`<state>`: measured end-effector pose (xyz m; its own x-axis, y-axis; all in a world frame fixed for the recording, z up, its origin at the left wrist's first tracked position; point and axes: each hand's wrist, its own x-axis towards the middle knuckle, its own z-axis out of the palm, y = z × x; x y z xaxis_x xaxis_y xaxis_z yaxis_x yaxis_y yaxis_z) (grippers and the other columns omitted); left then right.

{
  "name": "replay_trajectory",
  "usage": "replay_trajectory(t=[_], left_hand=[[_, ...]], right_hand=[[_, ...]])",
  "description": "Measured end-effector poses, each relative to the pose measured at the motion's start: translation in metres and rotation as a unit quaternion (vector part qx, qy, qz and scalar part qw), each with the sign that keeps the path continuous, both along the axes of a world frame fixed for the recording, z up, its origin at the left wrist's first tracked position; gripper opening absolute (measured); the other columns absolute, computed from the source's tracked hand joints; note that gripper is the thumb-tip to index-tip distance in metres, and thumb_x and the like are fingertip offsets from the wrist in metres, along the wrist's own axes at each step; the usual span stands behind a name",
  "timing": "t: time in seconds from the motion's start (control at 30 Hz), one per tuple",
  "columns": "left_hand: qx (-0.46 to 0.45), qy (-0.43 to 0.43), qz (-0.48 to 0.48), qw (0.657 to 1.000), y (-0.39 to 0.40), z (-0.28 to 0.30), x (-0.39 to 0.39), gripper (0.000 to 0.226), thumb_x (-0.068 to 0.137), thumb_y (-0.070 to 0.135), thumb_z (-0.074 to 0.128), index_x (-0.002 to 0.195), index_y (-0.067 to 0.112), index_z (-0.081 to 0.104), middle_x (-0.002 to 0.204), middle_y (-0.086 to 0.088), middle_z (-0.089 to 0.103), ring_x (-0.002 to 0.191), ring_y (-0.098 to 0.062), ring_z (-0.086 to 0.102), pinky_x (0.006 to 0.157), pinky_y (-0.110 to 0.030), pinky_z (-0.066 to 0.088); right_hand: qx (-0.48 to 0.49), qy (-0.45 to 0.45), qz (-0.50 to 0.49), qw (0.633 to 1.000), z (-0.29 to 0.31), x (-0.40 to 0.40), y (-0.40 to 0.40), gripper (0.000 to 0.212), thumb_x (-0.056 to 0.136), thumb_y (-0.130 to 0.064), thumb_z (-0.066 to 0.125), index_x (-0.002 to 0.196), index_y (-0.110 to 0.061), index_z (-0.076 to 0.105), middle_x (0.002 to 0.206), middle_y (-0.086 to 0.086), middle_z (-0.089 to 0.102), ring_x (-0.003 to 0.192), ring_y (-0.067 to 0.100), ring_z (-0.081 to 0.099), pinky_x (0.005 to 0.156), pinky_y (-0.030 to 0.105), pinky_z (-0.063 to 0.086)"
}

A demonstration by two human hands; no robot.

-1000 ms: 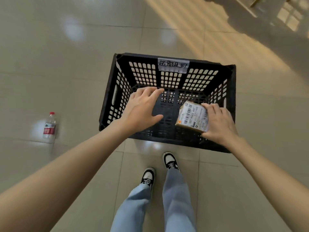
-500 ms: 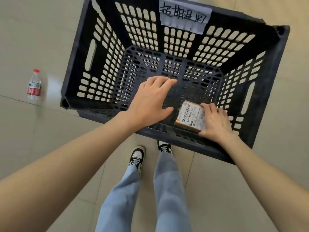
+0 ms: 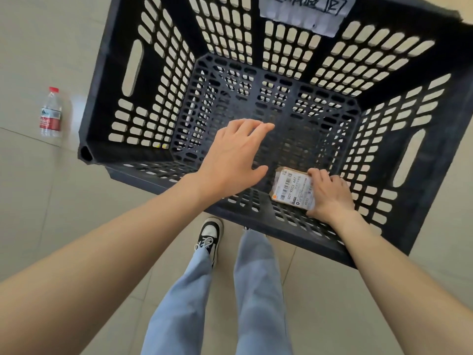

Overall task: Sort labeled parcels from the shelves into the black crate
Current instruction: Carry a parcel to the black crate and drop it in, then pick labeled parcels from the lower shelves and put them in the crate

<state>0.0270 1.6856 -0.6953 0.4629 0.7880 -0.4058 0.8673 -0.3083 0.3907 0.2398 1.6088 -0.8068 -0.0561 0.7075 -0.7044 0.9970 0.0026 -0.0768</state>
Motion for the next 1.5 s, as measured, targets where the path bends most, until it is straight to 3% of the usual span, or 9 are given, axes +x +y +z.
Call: replay_trajectory(t=[0.2,0.37,0.6,0.8,1.03,1.17,1.5], left_hand=[[0.007,-0.004,0.006,1.0,0.001,0.001,-0.003,0.069,0.082,0.035,0.06,0.143,0.019,0.03,0.142,0.0,0.039,0.133,-0.022,0.028,0.107,-0.039,0.027],[0.02,-0.001,0.012,1.0,0.002,0.009,-0.009,0.07,0.082,0.036,0.06,0.143,0.02,0.029,0.142,0.001,0.039,0.133,-0.022,0.028,0.105,-0.038,0.026],[0.072,0.0,0.063,0.995,0.011,0.058,-0.03,0.071,0.081,0.038,0.062,0.142,0.019,0.031,0.14,0.0,0.041,0.132,-0.022,0.032,0.108,-0.04,0.029],[0.128,0.017,0.161,0.979,0.013,0.139,-0.075,0.072,0.08,0.04,0.062,0.142,0.022,0.031,0.142,0.001,0.04,0.133,-0.02,0.031,0.108,-0.039,0.028],[0.208,0.046,0.278,0.937,-0.012,0.24,-0.162,0.069,0.078,0.04,0.065,0.139,0.022,0.037,0.133,-0.004,0.048,0.122,-0.026,0.042,0.102,-0.038,0.03],[0.253,0.067,0.347,0.901,-0.052,0.291,-0.217,0.069,0.077,0.039,0.066,0.138,0.023,0.039,0.131,-0.005,0.049,0.119,-0.027,0.044,0.098,-0.038,0.031],[0.301,0.119,0.519,0.791,-0.246,0.378,-0.363,0.06,0.078,0.038,0.065,0.132,0.021,0.046,0.127,-0.005,0.051,0.117,-0.027,0.044,0.096,-0.036,0.031]], right_hand=[[-0.058,0.005,-0.011,0.998,0.0,0.001,0.007,0.091,0.064,-0.03,0.08,0.135,-0.021,0.024,0.13,0.004,0.044,0.12,0.027,0.046,0.105,0.044,0.035],[-0.089,0.006,-0.036,0.995,0.012,0.002,0.014,0.098,0.068,-0.041,0.074,0.144,-0.023,0.015,0.143,0.007,0.037,0.132,0.029,0.035,0.111,0.046,0.026],[0.096,0.093,-0.029,0.991,0.084,-0.022,0.053,0.073,0.076,-0.042,0.065,0.138,-0.021,0.034,0.132,0.009,0.047,0.121,0.029,0.044,0.101,0.042,0.038],[0.21,0.139,0.073,0.965,0.19,-0.069,0.109,0.066,0.075,-0.046,0.065,0.132,-0.022,0.043,0.121,0.004,0.054,0.112,0.024,0.049,0.096,0.038,0.038],[0.275,0.181,0.209,0.921,0.315,-0.167,0.147,0.067,0.076,-0.048,0.063,0.135,-0.023,0.041,0.127,0.005,0.051,0.12,0.027,0.044,0.102,0.041,0.034],[0.308,0.211,0.3,0.878,0.379,-0.245,0.141,0.066,0.076,-0.045,0.064,0.134,-0.022,0.041,0.126,0.007,0.051,0.119,0.029,0.044,0.101,0.042,0.034],[0.324,0.254,0.464,0.785,0.483,-0.449,0.02,0.065,0.076,-0.047,0.062,0.133,-0.023,0.041,0.127,0.005,0.048,0.121,0.027,0.04,0.101,0.037,0.029]])
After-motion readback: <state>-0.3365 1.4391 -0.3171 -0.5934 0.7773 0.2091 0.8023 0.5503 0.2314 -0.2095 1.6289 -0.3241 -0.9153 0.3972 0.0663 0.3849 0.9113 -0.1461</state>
